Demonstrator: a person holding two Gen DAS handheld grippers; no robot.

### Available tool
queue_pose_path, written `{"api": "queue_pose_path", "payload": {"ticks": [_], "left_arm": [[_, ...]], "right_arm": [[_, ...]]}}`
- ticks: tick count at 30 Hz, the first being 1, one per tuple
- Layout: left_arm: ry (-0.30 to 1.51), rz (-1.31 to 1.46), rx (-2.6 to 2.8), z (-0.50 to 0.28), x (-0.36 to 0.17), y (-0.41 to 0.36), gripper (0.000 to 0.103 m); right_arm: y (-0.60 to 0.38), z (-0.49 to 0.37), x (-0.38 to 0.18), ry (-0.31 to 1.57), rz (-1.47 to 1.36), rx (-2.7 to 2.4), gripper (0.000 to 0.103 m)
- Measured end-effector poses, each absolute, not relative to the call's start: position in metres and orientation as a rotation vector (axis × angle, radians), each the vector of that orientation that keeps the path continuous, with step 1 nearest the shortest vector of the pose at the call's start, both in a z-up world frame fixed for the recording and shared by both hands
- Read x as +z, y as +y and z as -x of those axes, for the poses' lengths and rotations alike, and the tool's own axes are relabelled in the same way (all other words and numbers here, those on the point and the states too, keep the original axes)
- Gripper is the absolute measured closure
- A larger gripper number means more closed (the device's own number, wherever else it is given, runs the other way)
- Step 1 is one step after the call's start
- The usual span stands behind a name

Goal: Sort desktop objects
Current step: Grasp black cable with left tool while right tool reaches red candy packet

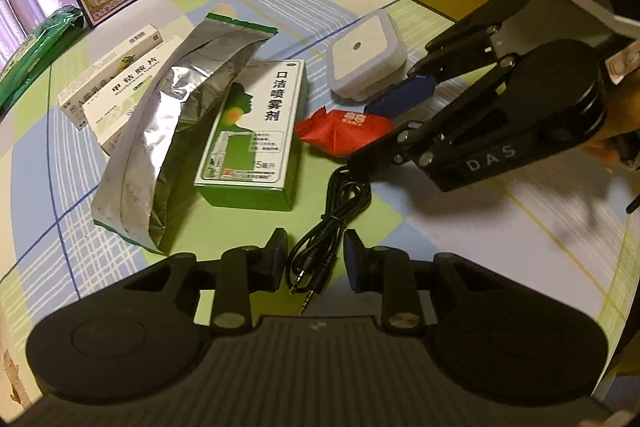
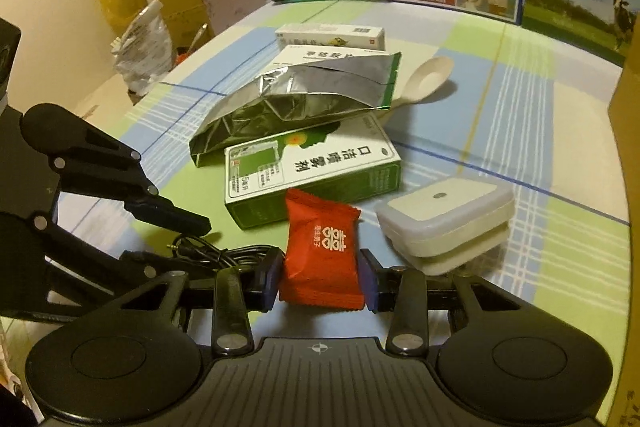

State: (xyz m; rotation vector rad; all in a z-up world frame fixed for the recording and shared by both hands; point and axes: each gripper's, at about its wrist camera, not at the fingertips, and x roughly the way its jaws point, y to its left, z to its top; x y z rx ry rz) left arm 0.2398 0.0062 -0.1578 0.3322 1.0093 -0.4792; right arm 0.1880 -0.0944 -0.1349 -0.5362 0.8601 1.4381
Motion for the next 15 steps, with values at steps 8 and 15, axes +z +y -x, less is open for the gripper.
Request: {"api": "queue_pose_path", "payload": {"ticks": [8,15], "left_arm": [[1.024,-0.33,-0.517,-0.227,-0.156,-0.016,0.081],[1.004,-0.283,-0.487,-0.207,-0.147,-0.034,0.079]], "right_arm": [[-0.138,-0.185,-0.122,0.862,0.585,1.317,0.066],[-0.19,-0.184,-0.124,0.898,0.525,1.249,0.066]]}}
